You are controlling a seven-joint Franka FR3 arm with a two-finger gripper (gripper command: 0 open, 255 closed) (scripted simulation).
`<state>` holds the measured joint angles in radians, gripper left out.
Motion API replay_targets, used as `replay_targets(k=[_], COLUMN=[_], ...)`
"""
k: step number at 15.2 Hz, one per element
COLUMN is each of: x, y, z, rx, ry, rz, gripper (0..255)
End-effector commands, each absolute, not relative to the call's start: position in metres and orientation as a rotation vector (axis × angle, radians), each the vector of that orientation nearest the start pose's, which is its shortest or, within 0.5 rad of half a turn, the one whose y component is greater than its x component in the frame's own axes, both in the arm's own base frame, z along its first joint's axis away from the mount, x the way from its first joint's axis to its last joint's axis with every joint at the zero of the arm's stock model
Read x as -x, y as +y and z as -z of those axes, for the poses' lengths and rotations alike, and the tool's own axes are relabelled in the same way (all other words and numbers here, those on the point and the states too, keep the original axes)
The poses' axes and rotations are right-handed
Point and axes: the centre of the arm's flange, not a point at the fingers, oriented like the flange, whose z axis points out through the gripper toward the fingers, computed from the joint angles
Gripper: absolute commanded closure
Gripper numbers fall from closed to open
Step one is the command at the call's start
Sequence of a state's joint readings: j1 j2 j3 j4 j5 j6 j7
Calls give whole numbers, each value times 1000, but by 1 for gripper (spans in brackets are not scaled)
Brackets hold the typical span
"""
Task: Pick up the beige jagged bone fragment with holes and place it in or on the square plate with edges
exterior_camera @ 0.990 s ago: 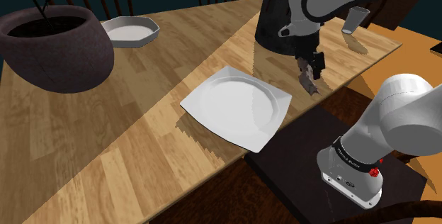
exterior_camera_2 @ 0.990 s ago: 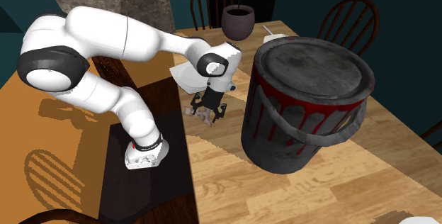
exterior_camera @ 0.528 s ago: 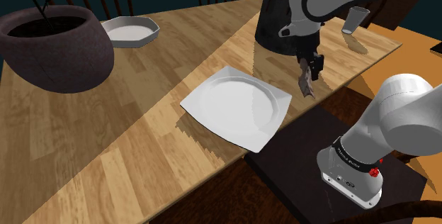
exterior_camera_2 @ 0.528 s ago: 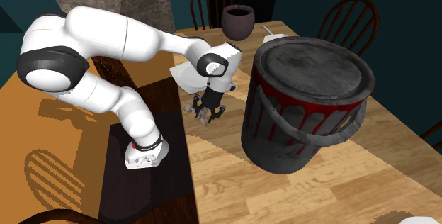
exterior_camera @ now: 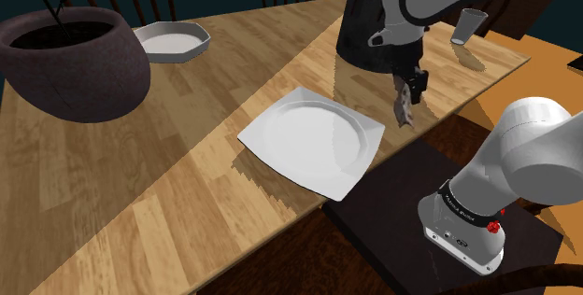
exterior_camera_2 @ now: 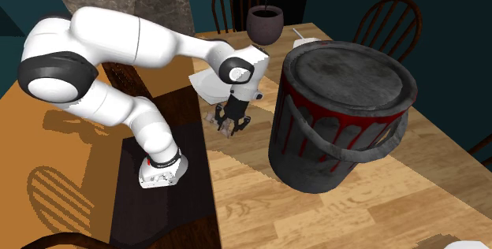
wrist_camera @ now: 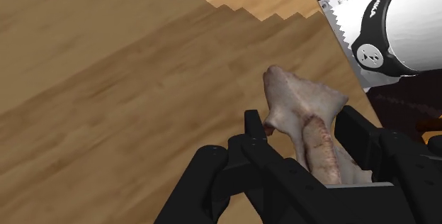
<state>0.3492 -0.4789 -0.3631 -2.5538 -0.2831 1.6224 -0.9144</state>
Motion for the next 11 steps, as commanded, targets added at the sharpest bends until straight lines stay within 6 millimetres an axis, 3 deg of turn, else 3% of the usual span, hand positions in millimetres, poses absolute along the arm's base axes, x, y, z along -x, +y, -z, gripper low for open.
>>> replay_targets(k=[1, 11], x=[-340, -340], y=[-30, -30], z=[-401, -453], rx=[2551, 2551], ry=[-1498, -1498], rz=[-711, -711], gripper=[255, 255])
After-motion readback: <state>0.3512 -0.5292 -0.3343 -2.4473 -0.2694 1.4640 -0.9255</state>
